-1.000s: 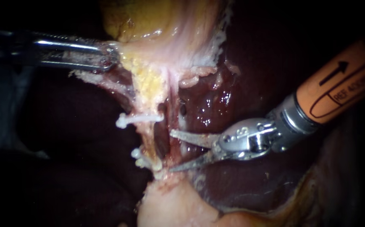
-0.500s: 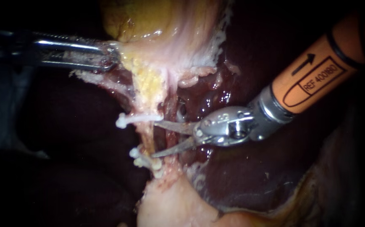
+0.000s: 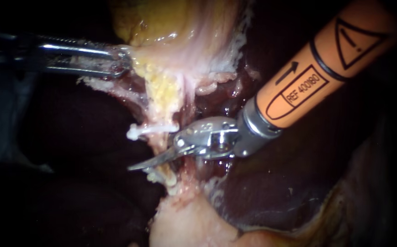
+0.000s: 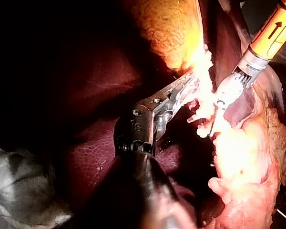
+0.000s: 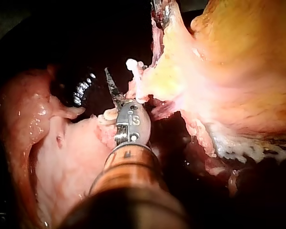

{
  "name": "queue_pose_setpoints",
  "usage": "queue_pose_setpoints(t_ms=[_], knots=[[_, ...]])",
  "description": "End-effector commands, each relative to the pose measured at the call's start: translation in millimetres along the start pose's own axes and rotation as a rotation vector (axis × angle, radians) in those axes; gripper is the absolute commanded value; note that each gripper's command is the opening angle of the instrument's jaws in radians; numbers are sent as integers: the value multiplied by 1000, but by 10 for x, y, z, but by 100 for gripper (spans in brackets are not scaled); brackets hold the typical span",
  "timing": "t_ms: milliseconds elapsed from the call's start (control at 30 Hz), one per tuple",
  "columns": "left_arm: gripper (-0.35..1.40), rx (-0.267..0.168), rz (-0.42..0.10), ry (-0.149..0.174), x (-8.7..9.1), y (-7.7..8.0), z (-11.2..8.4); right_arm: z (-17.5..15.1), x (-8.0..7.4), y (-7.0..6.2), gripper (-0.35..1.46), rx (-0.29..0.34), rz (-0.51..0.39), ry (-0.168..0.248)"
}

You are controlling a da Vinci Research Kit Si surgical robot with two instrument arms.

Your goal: Go to the cutting position left tube

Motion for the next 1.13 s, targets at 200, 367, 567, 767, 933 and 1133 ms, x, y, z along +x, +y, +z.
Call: queue_pose_setpoints(t_ms=[200, 367, 567, 767, 933, 1133], knots=[[-35, 1, 0, 0, 0, 0, 1, 12, 1, -3, 143, 16, 11, 12], [-35, 2, 0, 1, 0, 0, 2, 15, 4, -13, 143, 26, 13, 25], [-35, 2, 0, 0, -1, 0, 2, 20, 12, -34, 143, 69, 7, 37], [-35, 1, 0, 0, -1, -1, 1, 26, 23, -55, 143, 94, 2, 52], [-35, 1, 0, 0, -1, -1, 1, 27, 26, -59, 143, 98, 2, 55], [-35, 1, 0, 0, -1, -1, 1, 25, 24, -56, 143, 96, 2, 55]])
